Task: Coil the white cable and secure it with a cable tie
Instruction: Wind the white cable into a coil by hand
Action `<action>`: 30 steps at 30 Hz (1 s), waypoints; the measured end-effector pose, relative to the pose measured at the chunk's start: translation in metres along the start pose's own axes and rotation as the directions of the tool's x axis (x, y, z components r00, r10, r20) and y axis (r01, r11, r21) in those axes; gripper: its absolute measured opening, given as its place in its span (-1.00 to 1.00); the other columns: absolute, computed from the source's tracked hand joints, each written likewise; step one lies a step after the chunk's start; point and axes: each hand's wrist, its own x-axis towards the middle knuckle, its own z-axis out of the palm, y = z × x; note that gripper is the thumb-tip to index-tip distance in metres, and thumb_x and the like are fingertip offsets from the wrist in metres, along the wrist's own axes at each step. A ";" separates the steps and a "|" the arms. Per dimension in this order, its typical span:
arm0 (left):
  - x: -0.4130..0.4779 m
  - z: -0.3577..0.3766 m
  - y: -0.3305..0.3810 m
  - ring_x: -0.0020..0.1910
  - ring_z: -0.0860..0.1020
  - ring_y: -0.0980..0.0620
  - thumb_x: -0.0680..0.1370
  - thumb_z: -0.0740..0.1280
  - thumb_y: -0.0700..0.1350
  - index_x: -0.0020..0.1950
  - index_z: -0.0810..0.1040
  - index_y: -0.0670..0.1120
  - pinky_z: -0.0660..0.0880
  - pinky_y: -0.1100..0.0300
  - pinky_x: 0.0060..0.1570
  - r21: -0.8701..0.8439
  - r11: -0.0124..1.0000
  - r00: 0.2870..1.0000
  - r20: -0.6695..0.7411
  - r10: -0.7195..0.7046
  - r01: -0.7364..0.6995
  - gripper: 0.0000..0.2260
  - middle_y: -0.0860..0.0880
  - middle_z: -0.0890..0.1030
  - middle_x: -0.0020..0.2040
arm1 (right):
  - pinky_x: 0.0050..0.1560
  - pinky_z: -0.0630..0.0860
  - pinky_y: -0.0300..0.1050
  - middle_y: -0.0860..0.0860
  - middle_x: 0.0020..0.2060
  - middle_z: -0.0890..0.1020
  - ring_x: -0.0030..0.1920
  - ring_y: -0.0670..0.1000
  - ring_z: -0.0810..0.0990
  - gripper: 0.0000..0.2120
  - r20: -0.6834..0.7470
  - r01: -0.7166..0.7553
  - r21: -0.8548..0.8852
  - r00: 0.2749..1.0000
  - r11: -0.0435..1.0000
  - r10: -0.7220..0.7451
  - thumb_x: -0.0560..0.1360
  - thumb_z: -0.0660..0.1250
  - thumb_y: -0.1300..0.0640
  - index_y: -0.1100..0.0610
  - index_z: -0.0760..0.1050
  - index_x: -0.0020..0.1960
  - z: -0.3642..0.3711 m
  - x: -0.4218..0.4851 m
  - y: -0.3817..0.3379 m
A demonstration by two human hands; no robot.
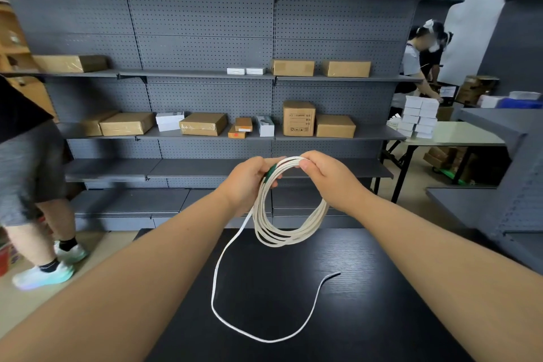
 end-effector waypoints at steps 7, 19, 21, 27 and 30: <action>-0.002 -0.005 0.003 0.00 0.55 0.00 0.60 0.10 -0.35 0.33 0.40 -0.26 0.41 0.13 0.24 -0.039 0.999 0.999 -0.049 -0.013 0.012 -0.69 -0.16 0.57 0.10 | -0.12 0.29 -0.14 -0.01 -0.13 0.52 -0.09 -0.02 0.45 -0.74 -0.055 -0.015 0.033 0.998 0.999 0.016 0.62 0.07 0.07 0.14 0.46 0.17 -0.004 -0.001 0.001; -0.005 0.000 -0.006 -0.08 0.62 -0.11 0.56 0.29 -0.07 -0.18 0.54 -0.03 0.50 -0.11 0.11 0.273 0.954 0.943 -0.268 0.195 -0.120 -0.87 -0.08 0.68 -0.19 | -0.21 0.32 -0.30 -0.08 -0.23 0.47 -0.21 -0.10 0.42 -0.74 -0.059 -0.004 0.017 0.998 1.000 0.005 0.62 0.06 0.06 0.13 0.46 0.16 -0.006 -0.001 -0.002; -0.005 0.001 -0.005 -0.05 0.63 -0.10 0.57 0.27 -0.11 -0.16 0.51 -0.05 0.49 -0.06 0.12 0.227 0.966 0.962 -0.213 0.172 -0.123 -0.88 -0.04 0.64 -0.23 | -0.20 0.34 -0.21 -0.04 -0.18 0.51 -0.17 -0.06 0.44 -0.74 -0.043 0.007 0.002 0.999 1.000 -0.006 0.62 0.06 0.07 0.13 0.46 0.16 -0.007 -0.002 -0.002; -0.006 -0.007 0.008 -0.18 0.52 -0.02 0.54 0.31 -0.23 -0.22 0.50 -0.10 0.55 0.16 -0.05 0.159 0.987 0.998 -0.060 0.018 -0.008 -0.87 -0.09 0.57 -0.23 | -0.19 0.29 -0.14 -0.04 -0.21 0.48 -0.17 -0.03 0.43 -0.77 0.029 0.038 -0.067 0.999 0.997 -0.036 0.62 0.07 0.09 0.14 0.45 0.13 -0.009 -0.004 0.000; -0.004 -0.012 0.013 -0.26 0.52 0.03 0.50 0.36 -0.25 -0.25 0.52 -0.11 0.57 0.21 -0.11 0.225 0.974 0.999 -0.047 -0.027 0.037 -0.86 -0.06 0.57 -0.27 | -0.20 0.30 -0.11 -0.02 -0.23 0.49 -0.20 -0.01 0.44 -0.78 0.061 0.052 -0.111 0.997 0.992 -0.046 0.62 0.06 0.08 0.14 0.44 0.09 -0.009 -0.005 0.001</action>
